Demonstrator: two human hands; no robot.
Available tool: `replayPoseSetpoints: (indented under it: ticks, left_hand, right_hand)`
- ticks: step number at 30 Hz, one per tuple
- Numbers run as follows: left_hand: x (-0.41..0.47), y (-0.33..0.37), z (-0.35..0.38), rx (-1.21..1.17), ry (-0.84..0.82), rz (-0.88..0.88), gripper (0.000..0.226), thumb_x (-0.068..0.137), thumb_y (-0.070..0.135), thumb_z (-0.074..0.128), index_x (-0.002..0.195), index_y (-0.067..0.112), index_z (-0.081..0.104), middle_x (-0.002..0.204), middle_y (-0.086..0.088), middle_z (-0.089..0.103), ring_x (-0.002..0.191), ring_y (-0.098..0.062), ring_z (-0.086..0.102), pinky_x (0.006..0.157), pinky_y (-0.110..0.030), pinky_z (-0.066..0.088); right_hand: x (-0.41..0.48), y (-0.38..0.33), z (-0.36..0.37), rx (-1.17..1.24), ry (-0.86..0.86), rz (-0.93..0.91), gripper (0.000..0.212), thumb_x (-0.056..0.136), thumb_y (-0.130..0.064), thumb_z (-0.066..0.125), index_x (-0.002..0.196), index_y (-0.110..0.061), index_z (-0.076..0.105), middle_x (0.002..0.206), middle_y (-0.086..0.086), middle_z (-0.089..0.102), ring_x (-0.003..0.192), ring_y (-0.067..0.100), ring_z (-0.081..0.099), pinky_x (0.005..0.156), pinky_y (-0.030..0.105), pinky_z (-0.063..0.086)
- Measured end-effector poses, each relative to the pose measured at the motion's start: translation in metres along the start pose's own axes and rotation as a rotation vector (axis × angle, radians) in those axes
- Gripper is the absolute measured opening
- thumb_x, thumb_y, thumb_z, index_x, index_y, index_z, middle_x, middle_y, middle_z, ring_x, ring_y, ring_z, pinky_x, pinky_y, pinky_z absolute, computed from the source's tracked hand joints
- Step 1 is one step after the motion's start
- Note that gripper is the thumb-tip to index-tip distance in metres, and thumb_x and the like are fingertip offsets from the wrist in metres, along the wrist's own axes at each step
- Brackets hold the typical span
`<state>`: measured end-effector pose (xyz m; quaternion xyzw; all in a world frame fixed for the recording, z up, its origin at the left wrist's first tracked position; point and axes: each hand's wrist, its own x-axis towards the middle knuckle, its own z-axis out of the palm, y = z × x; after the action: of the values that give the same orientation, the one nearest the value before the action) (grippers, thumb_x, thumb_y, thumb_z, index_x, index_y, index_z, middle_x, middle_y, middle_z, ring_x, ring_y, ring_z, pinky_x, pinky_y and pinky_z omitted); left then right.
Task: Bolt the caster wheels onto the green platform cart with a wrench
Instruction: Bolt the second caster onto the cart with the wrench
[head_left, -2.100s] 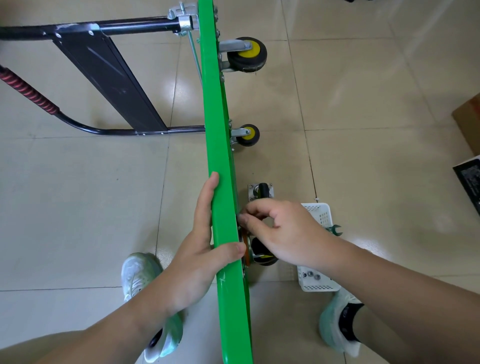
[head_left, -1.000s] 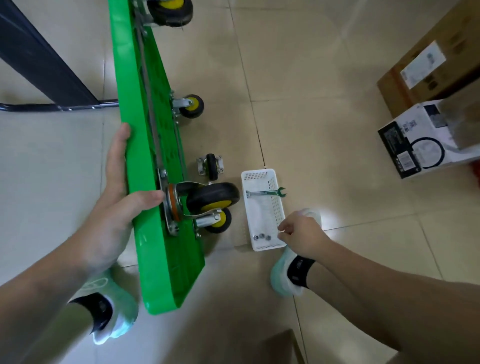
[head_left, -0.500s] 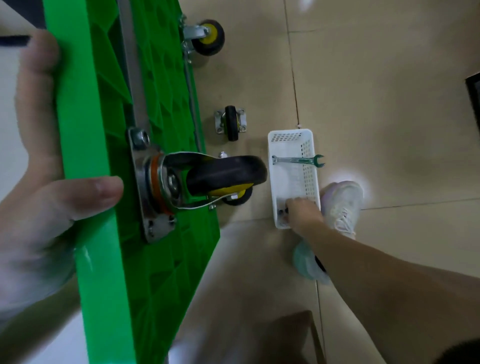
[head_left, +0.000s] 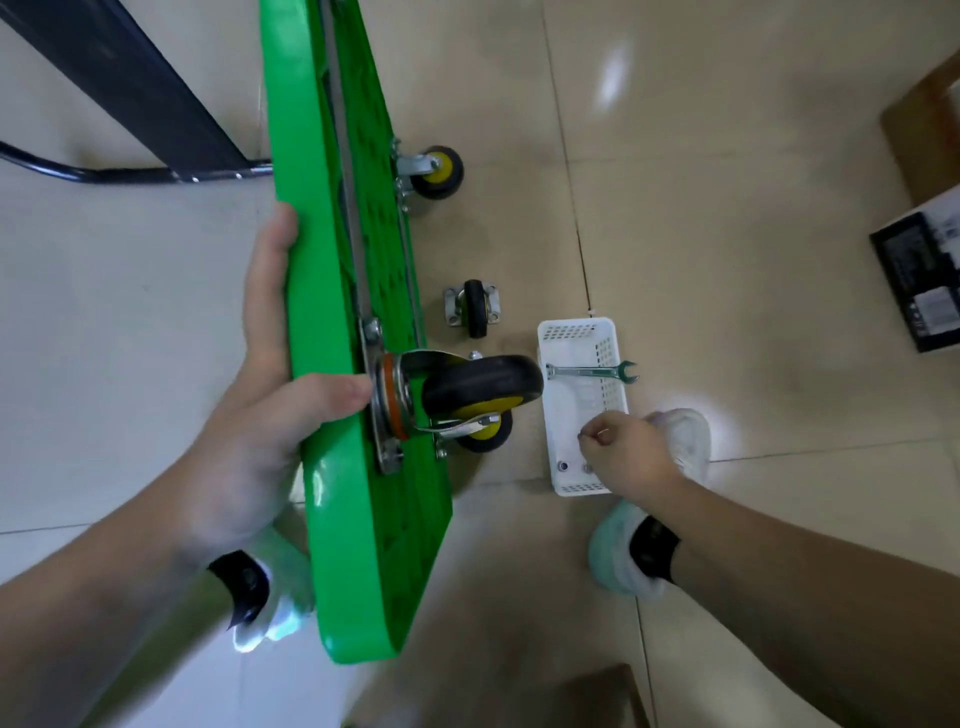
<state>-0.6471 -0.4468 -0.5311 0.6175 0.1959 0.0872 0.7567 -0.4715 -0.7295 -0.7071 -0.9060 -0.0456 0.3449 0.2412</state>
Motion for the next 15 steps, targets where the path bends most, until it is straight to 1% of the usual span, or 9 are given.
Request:
replayPoseSetpoints:
  ticks: [1, 3, 5, 6, 8, 10, 11, 13, 15]
  left_hand:
    - [0.002, 0.015, 0.02, 0.049, 0.032, 0.014, 0.106, 0.072, 0.016, 0.065, 0.157, 0.056, 0.017, 0.16, 0.02, 0.042, 0.145, -0.019, 0.046, 0.115, -0.053, 0.042]
    - [-0.001, 0.012, 0.022, 0.092, 0.024, 0.006, 0.099, 0.069, 0.026, 0.067, 0.146, 0.071, 0.025, 0.157, 0.021, 0.043, 0.141, -0.017, 0.049, 0.115, -0.051, 0.039]
    - [0.004, 0.014, 0.02, 0.094, 0.026, 0.002, 0.096, 0.066, 0.031, 0.069, 0.137, 0.079, 0.027, 0.152, 0.026, 0.045, 0.134, -0.01, 0.054, 0.109, -0.042, 0.045]
    - [0.004, 0.015, 0.02, 0.109, 0.025, -0.006, 0.097, 0.065, 0.03, 0.069, 0.138, 0.078, 0.025, 0.145, 0.031, 0.048, 0.128, -0.005, 0.056, 0.102, -0.033, 0.049]
    - [-0.001, 0.023, 0.028, 0.142, 0.043, -0.042, 0.101, 0.069, 0.022, 0.067, 0.145, 0.068, 0.021, 0.128, 0.036, 0.054, 0.111, 0.008, 0.061, 0.087, -0.016, 0.051]
    - [-0.001, 0.025, 0.03, 0.147, 0.059, -0.061, 0.099, 0.072, 0.018, 0.062, 0.147, 0.065, 0.017, 0.125, 0.027, 0.054, 0.103, 0.009, 0.062, 0.08, -0.012, 0.051]
    - [-0.001, 0.028, 0.031, 0.147, 0.062, -0.065, 0.099, 0.072, 0.019, 0.062, 0.147, 0.065, 0.017, 0.125, 0.023, 0.054, 0.105, 0.005, 0.063, 0.081, -0.013, 0.052]
    - [-0.003, 0.03, 0.03, 0.144, 0.077, -0.072, 0.104, 0.066, 0.026, 0.068, 0.147, 0.066, 0.018, 0.127, 0.019, 0.055, 0.116, -0.006, 0.062, 0.088, -0.021, 0.055]
    - [-0.004, 0.032, 0.031, 0.138, 0.077, -0.079, 0.107, 0.058, 0.037, 0.069, 0.147, 0.066, 0.019, 0.13, 0.016, 0.055, 0.123, -0.013, 0.061, 0.092, -0.028, 0.056]
  right_hand:
    - [-0.02, -0.017, -0.014, 0.131, -0.005, 0.024, 0.008, 0.086, -0.021, 0.062, 0.082, -0.022, 0.069, 0.077, -0.005, 0.073, 0.076, 0.017, 0.07, 0.067, 0.028, 0.053]
    - [-0.063, -0.052, -0.042, 0.382, -0.073, 0.032, 0.009, 0.085, -0.018, 0.063, 0.08, -0.017, 0.07, 0.074, -0.001, 0.072, 0.069, 0.017, 0.067, 0.07, 0.034, 0.057]
    - [-0.103, -0.087, -0.066, 0.569, -0.193, 0.0, 0.006, 0.087, -0.01, 0.064, 0.083, -0.007, 0.068, 0.074, 0.008, 0.068, 0.068, 0.02, 0.062, 0.071, 0.036, 0.054]
    - [-0.123, -0.102, -0.074, 0.614, -0.243, -0.046, 0.005, 0.089, -0.009, 0.066, 0.085, -0.005, 0.067, 0.073, 0.01, 0.066, 0.068, 0.02, 0.06, 0.069, 0.034, 0.052]
    - [-0.156, -0.13, -0.084, 0.613, -0.28, -0.168, 0.009, 0.089, -0.013, 0.071, 0.085, -0.007, 0.066, 0.069, 0.007, 0.066, 0.062, 0.016, 0.058, 0.061, 0.025, 0.048]
    - [-0.173, -0.15, -0.082, 0.558, -0.259, -0.297, 0.009, 0.088, -0.017, 0.074, 0.084, -0.013, 0.067, 0.064, -0.001, 0.066, 0.057, 0.011, 0.056, 0.055, 0.02, 0.046]
    - [-0.177, -0.156, -0.078, 0.535, -0.25, -0.354, 0.007, 0.087, -0.016, 0.075, 0.083, -0.016, 0.068, 0.063, -0.005, 0.066, 0.058, 0.008, 0.057, 0.057, 0.018, 0.046]
    - [-0.179, -0.165, -0.065, 0.507, -0.24, -0.458, 0.009, 0.088, -0.014, 0.074, 0.085, -0.022, 0.072, 0.067, -0.01, 0.066, 0.063, 0.003, 0.058, 0.063, 0.016, 0.045]
    - [-0.178, -0.17, -0.053, 0.442, -0.214, -0.546, 0.01, 0.089, -0.022, 0.071, 0.092, -0.03, 0.076, 0.077, -0.015, 0.067, 0.073, 0.0, 0.061, 0.073, 0.016, 0.046]
